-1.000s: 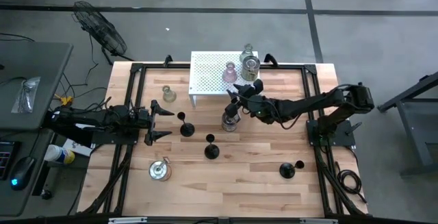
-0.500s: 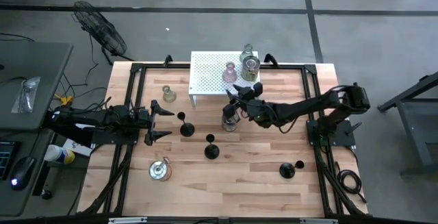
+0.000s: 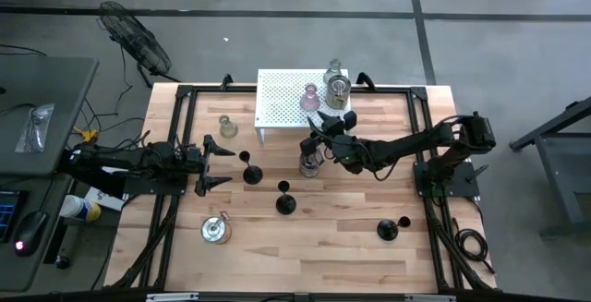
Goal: Pick & Place candle stick holders
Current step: Put the pink glass candle holder on the shelf aligned with the other glass candle holder
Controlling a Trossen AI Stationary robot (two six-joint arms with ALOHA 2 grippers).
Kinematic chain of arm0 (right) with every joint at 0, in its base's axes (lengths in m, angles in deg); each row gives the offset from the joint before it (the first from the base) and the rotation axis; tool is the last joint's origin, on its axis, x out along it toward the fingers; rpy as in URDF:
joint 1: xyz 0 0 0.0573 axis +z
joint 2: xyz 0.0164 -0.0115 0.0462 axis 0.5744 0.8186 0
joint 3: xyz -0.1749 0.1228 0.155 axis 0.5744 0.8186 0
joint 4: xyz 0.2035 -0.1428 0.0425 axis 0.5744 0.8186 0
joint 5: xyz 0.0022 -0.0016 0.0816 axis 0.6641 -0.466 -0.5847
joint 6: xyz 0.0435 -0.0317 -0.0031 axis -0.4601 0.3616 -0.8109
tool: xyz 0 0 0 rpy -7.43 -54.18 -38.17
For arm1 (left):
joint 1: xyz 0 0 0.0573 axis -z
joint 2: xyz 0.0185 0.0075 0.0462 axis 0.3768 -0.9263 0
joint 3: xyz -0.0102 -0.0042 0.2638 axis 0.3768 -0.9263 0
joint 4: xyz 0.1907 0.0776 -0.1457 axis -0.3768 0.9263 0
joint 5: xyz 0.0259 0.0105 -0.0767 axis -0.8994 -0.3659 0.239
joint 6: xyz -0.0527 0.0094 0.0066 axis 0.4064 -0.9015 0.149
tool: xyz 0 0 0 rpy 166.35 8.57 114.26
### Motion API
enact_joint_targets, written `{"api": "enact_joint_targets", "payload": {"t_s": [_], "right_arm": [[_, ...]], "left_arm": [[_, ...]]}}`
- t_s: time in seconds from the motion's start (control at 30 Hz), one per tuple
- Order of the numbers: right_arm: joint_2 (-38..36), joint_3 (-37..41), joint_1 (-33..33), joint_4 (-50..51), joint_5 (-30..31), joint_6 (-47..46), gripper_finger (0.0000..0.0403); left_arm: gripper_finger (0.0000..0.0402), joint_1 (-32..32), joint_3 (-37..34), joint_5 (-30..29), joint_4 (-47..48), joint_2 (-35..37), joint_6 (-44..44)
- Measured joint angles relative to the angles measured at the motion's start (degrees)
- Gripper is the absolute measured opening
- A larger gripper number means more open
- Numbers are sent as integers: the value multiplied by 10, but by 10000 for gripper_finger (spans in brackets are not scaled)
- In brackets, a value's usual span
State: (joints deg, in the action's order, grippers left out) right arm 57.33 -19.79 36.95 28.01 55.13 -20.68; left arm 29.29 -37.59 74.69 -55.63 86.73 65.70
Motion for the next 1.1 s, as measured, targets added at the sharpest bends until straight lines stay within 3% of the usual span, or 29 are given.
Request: {"api": "enact_joint_targets", "payload": {"t_s": [0.3,0.63,1.1], "right_arm": [[0,0,0,1,10,-6,150],[0,0,-1,0,-31,45,14],[42,-4,-66,-4,-50,0,3]], "left_arm": [[372,0,0,0,0,0,0],[372,0,0,0,0,0,0],[372,0,0,0,0,0,0]]}}
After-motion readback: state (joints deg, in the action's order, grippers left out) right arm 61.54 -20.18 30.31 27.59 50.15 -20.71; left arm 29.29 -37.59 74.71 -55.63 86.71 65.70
